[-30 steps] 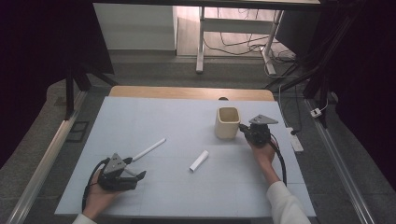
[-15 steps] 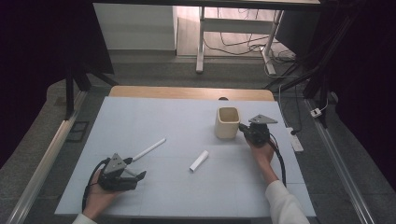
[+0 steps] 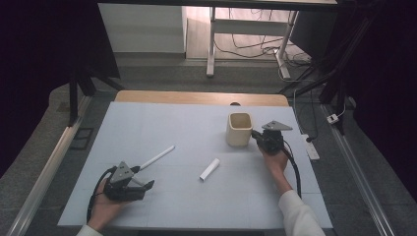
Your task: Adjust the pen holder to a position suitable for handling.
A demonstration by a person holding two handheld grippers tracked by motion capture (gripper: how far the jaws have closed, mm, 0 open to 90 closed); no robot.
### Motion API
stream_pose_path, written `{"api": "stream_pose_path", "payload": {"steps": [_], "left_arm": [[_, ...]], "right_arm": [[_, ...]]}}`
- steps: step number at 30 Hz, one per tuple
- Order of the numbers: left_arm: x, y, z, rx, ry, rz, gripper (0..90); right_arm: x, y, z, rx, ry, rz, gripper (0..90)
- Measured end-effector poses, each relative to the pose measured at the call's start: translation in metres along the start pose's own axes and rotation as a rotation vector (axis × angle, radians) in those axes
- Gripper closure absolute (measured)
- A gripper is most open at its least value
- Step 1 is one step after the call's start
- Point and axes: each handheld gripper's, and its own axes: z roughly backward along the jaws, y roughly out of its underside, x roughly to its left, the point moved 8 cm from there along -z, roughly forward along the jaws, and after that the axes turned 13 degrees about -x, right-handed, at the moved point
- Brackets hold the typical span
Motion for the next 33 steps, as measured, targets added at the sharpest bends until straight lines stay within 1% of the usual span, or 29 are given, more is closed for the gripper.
{"api": "stream_pose_path", "payload": {"steps": [10,11,12,13,15,19,22,33], "left_arm": [[0.0,0.0,0.0,0.0,0.0,-0.001,22.9],[0.0,0.0,0.0,0.0,0.001,-0.001,22.9],[0.0,0.0,0.0,0.0,0.001,-0.002,23.0],[0.0,0.0,0.0,-0.001,0.0,-0.003,22.9],[0.0,0.0,0.0,0.0,0.0,-0.003,22.9],[0.001,0.0,0.001,-0.001,0.0,-0.002,22.9],[0.0,0.0,0.001,0.001,0.0,-0.004,23.0],[-0.001,0.001,0.0,0.006,0.002,-0.006,22.9]], "right_arm": [[0.0,0.003,-0.001,0.012,0.008,-0.009,89.0],[0.0,0.005,-0.002,0.024,0.013,-0.004,89.0],[0.001,0.008,-0.004,0.041,0.012,0.001,89.0],[0.002,0.01,-0.005,0.047,0.005,0.007,89.0],[0.007,0.011,-0.007,0.05,-0.006,0.012,89.0],[0.016,0.01,-0.01,0.054,-0.02,0.044,89.0],[0.018,0.009,-0.012,0.064,-0.021,0.062,89.0],[0.015,0.007,-0.017,0.054,-0.011,0.049,89.0]]}}
